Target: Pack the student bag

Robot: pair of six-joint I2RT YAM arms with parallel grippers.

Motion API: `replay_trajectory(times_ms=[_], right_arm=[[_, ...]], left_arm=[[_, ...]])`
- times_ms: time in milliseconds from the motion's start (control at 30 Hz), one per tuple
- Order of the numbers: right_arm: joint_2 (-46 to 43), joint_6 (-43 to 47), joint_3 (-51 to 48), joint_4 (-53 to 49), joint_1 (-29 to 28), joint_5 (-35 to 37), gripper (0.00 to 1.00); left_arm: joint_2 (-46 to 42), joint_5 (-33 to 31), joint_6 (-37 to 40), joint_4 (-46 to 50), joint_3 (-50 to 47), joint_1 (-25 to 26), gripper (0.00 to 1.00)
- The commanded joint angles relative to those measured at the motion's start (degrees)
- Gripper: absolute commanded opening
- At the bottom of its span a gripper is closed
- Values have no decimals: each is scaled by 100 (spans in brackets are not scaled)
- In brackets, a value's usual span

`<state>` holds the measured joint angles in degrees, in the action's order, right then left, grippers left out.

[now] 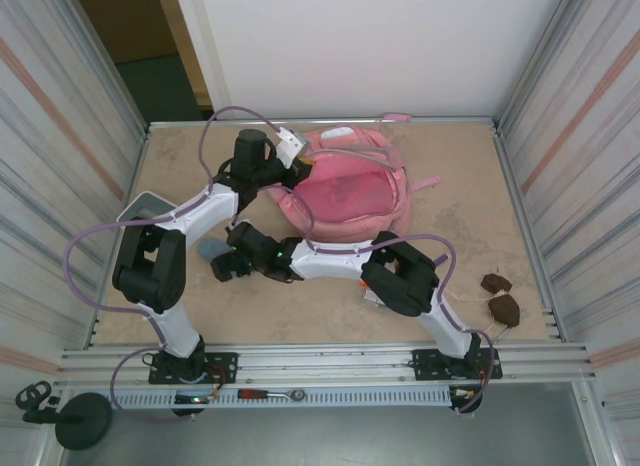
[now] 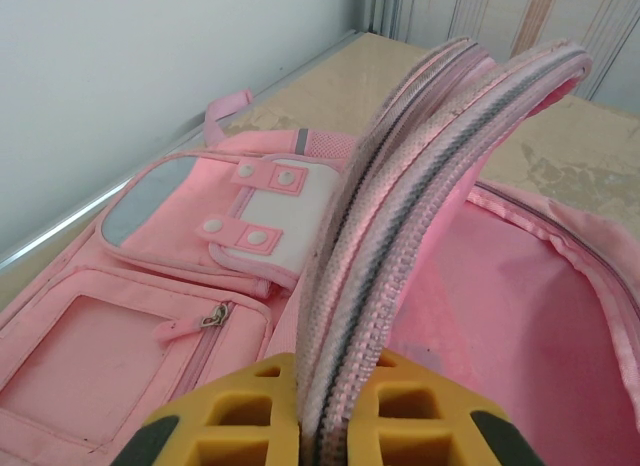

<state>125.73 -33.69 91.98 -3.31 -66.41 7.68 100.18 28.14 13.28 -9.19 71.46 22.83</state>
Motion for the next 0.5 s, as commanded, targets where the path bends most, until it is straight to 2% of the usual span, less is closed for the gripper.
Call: replay_trajectory(times_ms=[0,133,200,300,467], right_arm=[[378,-261,384,-526,-38,649,99],[707,-217,762,-815,-38,827,100],[782,-191,788,-880,-37,928,97],[815,-140,753,-961,-12,1001,89],[702,57,579,-1060,-11,1066,66]], left_arm=[[-212,78,-37,71,96,-7,0],[-183,78,-29,64,105,-7,0],[-174,80,-18,90,121,-7,0],[-174,53,15,101,114,-7,0],[-200,36,51,108,88,-7,0]])
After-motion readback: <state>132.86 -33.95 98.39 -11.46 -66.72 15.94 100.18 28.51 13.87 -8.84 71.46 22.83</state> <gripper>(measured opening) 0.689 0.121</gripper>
